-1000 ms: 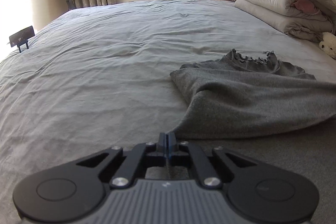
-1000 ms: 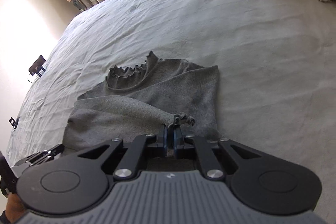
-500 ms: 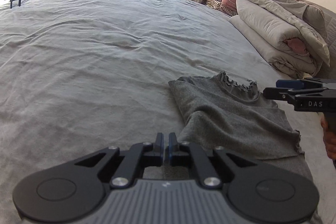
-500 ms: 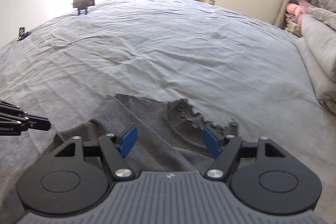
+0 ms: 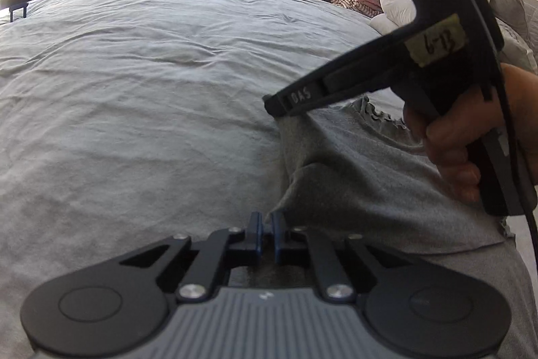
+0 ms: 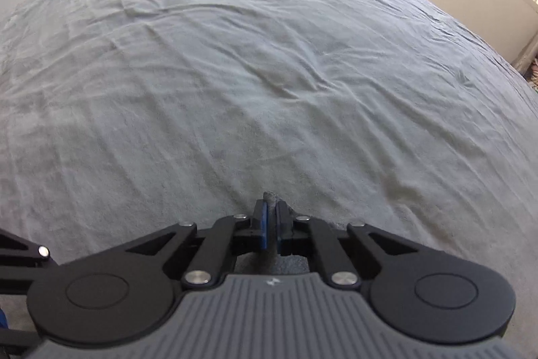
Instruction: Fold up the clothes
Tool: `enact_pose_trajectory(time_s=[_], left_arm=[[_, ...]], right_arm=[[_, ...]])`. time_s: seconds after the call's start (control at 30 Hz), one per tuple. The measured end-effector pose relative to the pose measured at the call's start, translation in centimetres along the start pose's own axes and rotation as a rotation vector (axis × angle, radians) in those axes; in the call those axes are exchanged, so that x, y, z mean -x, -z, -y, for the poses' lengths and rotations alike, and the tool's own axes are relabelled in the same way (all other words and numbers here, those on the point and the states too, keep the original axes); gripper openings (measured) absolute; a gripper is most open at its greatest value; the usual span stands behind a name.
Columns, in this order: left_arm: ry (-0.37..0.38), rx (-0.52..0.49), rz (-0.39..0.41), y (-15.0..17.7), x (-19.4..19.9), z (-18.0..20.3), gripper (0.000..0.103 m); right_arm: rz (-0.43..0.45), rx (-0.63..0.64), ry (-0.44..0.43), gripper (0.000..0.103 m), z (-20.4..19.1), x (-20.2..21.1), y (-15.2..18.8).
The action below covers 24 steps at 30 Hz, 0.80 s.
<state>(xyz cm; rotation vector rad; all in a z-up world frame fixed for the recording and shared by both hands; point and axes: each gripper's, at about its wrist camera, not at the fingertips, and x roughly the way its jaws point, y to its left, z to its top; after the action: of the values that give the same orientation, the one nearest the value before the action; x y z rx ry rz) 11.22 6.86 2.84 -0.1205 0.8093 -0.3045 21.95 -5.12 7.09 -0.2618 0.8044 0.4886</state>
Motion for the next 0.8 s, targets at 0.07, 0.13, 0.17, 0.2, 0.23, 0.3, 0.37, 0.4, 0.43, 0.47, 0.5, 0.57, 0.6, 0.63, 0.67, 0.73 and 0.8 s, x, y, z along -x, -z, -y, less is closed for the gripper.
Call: enact_pose_trajectory(time_s=[0.07,0.13,0.17,0.2,0.23,0.3,0.37,0.4,0.43,0.47,0.5,0.57,0.6,0.63,0.67,0.73,0.8], left_arm=[[-0.005,0.04,-0.001,-0.3,0.3,-0.4,0.005],[-0.008,0.087,-0.002,-0.4,0.5,-1.0,0.005],[-0.008,0.106,-0.003,-0.4,0.5,-1.2,0.005],[-0.006,0.113,-0.004,-0.4,0.6,-1.3,0.005],[-0.005,0.114,-0.004,-0.4,0.6,-1.3,0.005],[0.0,0.113,-0.009,-0.4,0.6,-1.3,0.005],[0.006,0.117,-0.015,-0.4,0.5,-1.3,0.005],[0.009,0.126,-0.019,-0.4,0.5,-1.4,0.005],[0.012,0.135,-0.024,-0.4,0.4,-1.6,0.005],[0.012,0.138,-0.026,-0.4,0.4,-1.6,0.005],[0.009,0.137,-0.026,-0.4,0.4,-1.5,0.005],[0.002,0.137,-0.028,-0.3,0.5,-1.4,0.005],[-0.003,0.138,-0.029,-0.3,0.6,-1.3,0.005],[-0.006,0.143,-0.033,-0.3,0.6,-1.3,0.005],[-0.01,0.155,-0.039,-0.4,0.7,-1.4,0.005],[-0.019,0.178,-0.043,-0.6,0.8,-1.6,0.005],[-0.03,0.199,-0.044,-0.7,0.8,-1.9,0.005]], right_arm=[[0.093,-0.155,-0.024,0.003,2.2,1.2,0.1],[0.097,-0.237,0.002,0.0,3.3,0.4,0.9],[0.099,-0.277,0.016,0.0,3.8,0.0,1.3],[0.093,-0.306,0.023,0.0,4.2,-0.4,1.6],[0.078,-0.307,0.019,0.0,4.0,-0.7,1.8],[0.102,-0.275,-0.013,0.001,3.7,0.2,2.0],[0.132,-0.262,-0.083,0.014,3.8,1.4,1.8],[0.126,-0.247,-0.091,0.019,3.7,1.5,1.5],[0.12,-0.233,-0.099,0.037,3.5,1.6,1.1],[0.104,-0.206,-0.106,0.046,3.1,1.5,0.9],[0.063,-0.153,-0.108,0.046,2.3,0.8,0.8],[-0.043,-0.035,-0.065,0.02,0.4,-1.1,1.3],[-0.059,0.0,-0.034,0.009,-0.2,-1.7,1.6],[-0.042,0.008,-0.02,0.009,-0.4,-1.6,1.7],[-0.017,-0.004,-0.011,0.008,-0.4,-1.4,1.7],[0.06,-0.093,-0.004,0.007,0.6,-0.4,1.6],[0.082,-0.137,0.018,0.007,1.3,-0.6,1.8]])
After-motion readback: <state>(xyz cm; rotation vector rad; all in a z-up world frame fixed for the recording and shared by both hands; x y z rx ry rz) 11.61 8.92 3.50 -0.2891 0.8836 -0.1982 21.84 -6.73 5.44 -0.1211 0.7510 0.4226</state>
